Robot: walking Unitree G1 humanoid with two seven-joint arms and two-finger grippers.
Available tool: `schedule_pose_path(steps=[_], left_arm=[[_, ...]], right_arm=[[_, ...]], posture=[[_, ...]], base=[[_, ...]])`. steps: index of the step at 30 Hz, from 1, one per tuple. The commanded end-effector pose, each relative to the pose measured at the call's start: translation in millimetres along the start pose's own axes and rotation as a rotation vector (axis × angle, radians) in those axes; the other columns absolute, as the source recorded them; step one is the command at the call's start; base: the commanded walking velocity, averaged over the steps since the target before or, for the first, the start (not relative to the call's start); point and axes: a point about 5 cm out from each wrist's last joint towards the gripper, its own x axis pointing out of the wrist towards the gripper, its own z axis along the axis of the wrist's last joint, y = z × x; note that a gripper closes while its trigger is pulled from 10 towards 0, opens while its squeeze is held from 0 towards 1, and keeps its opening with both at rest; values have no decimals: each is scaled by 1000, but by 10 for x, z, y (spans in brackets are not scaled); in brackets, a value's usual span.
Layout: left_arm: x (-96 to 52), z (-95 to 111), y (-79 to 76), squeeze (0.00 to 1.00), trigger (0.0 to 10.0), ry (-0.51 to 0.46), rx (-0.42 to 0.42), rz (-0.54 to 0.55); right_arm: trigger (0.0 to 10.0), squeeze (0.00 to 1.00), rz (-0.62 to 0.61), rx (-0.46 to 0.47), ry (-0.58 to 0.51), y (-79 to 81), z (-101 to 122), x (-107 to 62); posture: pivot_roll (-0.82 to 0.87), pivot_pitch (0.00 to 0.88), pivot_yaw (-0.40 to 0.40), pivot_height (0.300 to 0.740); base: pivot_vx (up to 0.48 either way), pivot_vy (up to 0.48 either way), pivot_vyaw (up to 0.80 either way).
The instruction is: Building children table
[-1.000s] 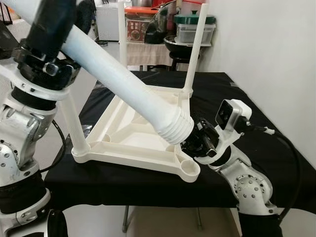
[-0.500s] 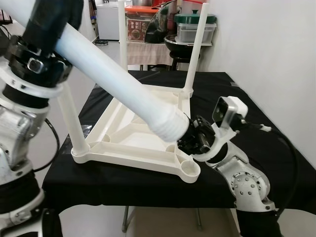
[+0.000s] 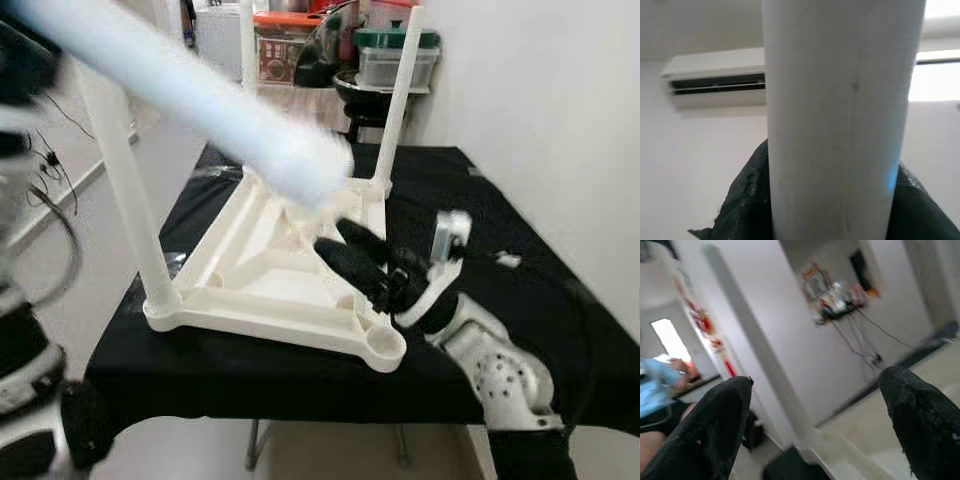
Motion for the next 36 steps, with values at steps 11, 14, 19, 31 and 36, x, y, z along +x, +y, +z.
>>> schedule_pose_path(steps=[11,14,19,31,36], left_arm=[[-369,-844,419,0,0,805,405,141],[-523,-1020,478,0,0,952,447,120],[-682,-1224,511,0,0,1061,430,81],[-678,-1581,394,0,0,998,322,-22],[-648,-1601,370,0,0,951,296,-24]], right_arm=[[10000,1000,-71,-655,542,-179,130,-240],[10000,1000,75,-654,569,-31,192,-281],[10000,1000,299,-626,593,249,227,-268],[10000,0,310,-642,539,348,-198,272],[10000,0,233,-611,487,307,-222,425]], posture=[[-54,0,-65,740],[-55,0,-62,740],[-53,0,-58,740],[-40,0,-52,740],[-34,0,-54,740]], base=[[0,0,0],[0,0,0],[0,0,0],[0,0,0],[0,0,0]])
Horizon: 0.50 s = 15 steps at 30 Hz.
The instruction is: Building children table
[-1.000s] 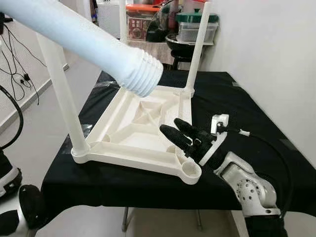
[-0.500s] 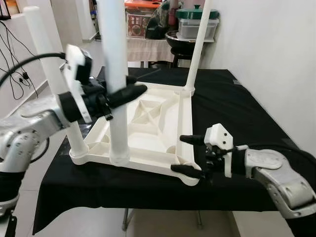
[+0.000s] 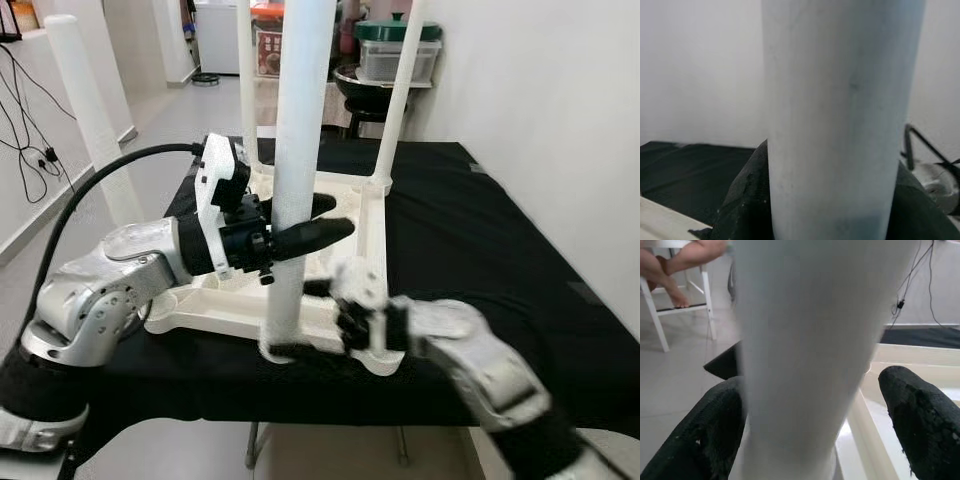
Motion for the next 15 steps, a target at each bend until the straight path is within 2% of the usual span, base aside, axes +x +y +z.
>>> schedule_pose_path(steps=[1,8,13,15], left_arm=[[-2,52,-24,0,0,-35,12,-4],[9,62,-24,0,0,-74,-3,8],[29,64,-23,0,0,-115,-30,16],[33,65,-24,0,0,-123,-34,18]], right_arm=[[10000,0,-24,13,-13,-22,18,14],[10000,0,-32,92,-141,45,155,163],[10000,0,-35,151,-317,133,340,320],[10000,0,-19,144,-328,170,355,342]], posture=[[-34,0,-55,740],[-37,0,-53,740],[-37,0,-49,740],[-36,0,-49,740]], base=[[0,0,0],[0,0,0],[0,0,0],[0,0,0]])
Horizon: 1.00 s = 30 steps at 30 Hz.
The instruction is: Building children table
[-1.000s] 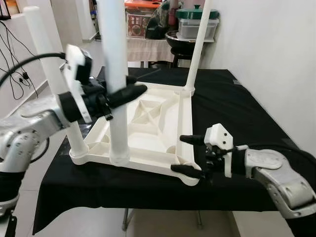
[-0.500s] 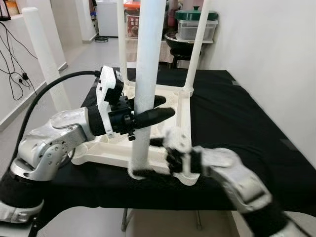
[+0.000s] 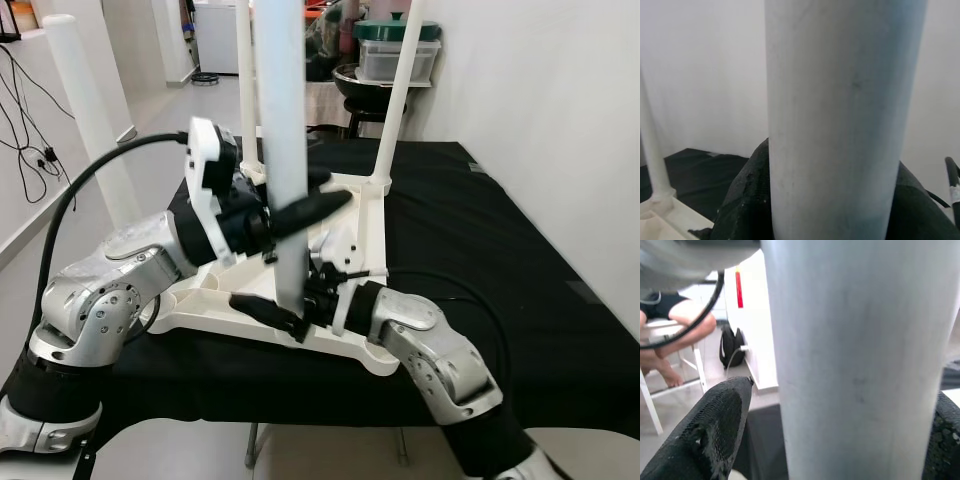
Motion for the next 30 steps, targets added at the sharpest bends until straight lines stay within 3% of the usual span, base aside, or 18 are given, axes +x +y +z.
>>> schedule_pose_path(steps=[1,3,5,6,16,30], left_arm=[[57,-26,-85,0,0,-25,-31,-52],[66,-24,-92,0,0,-37,-38,-50],[76,-21,-105,0,0,-50,-46,-51],[80,-21,-108,0,0,-55,-49,-51],[91,19,-118,0,0,-90,-70,-51],[91,69,-114,0,0,-158,-90,-45]], right_arm=[[10000,0,43,2,-40,82,43,70],[10000,0,64,-19,-30,133,20,98],[8235,0,77,-64,17,167,-51,132],[0,0,86,-87,41,178,-83,142],[0,0,78,-168,126,150,-213,173],[0,0,10,-176,144,41,-261,164]], posture=[[-36,0,-49,740],[-36,0,-51,740],[-36,0,-51,740],[-36,0,-52,740],[-34,0,-55,740],[-45,0,-60,740]], base=[[0,0,0],[0,0,0],[0,0,0],[0,0,0],[0,0,0],[0,0,0]])
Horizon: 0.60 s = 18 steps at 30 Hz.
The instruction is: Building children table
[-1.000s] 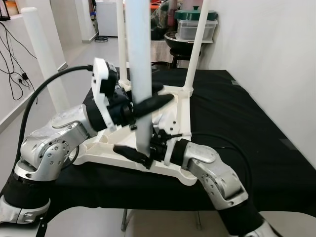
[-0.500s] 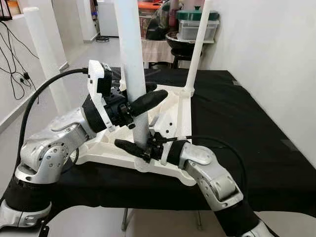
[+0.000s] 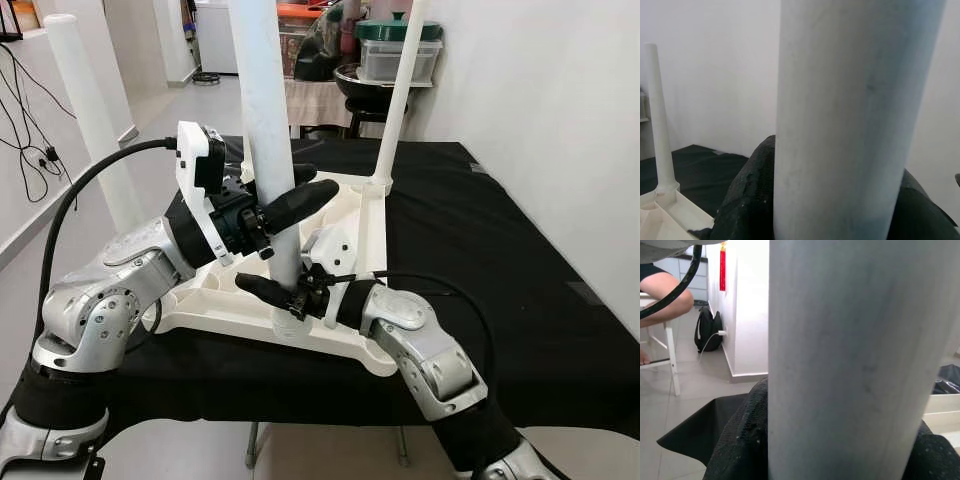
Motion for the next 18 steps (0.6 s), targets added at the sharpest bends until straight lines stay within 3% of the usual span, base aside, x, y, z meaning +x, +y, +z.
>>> schedule_pose_path(steps=[1,2,3,4,9,11,15,18], left_arm=[[126,117,-162,0,0,-127,-42,-111],[120,114,-161,1000,4118,-128,-41,-108],[120,114,-161,1000,4118,-128,-41,-108],[104,103,-147,1000,10000,-132,-39,-94],[42,93,-63,1000,10000,-145,-39,-40],[-65,101,68,1000,10000,-159,-37,56],[-107,85,107,1000,10000,-153,-36,89],[-197,56,145,1000,10000,-157,-44,168]], right_arm=[[0,0,48,-13,74,144,-156,109],[0,0,27,-5,74,111,-160,101],[0,0,27,-5,74,111,-160,101],[0,0,-2,8,69,68,-158,90],[0,0,-75,47,51,-38,-146,59],[0,0,-166,85,42,-178,-151,4],[0,0,-199,94,47,-234,-167,-19],[0,0,-329,129,66,-429,-215,-113]], posture=[[-45,0,-60,740],[-53,0,-61,740],[-53,0,-61,740],[-59,0,-59,740],[-61,0,-58,740],[-60,0,-58,740],[-60,0,-58,740],[-57,0,-63,740]], base=[[0,0,0],[0,0,0],[0,0,0],[0,0,0],[0,0,0],[0,0,0],[0,0,0],[0,0,0]])
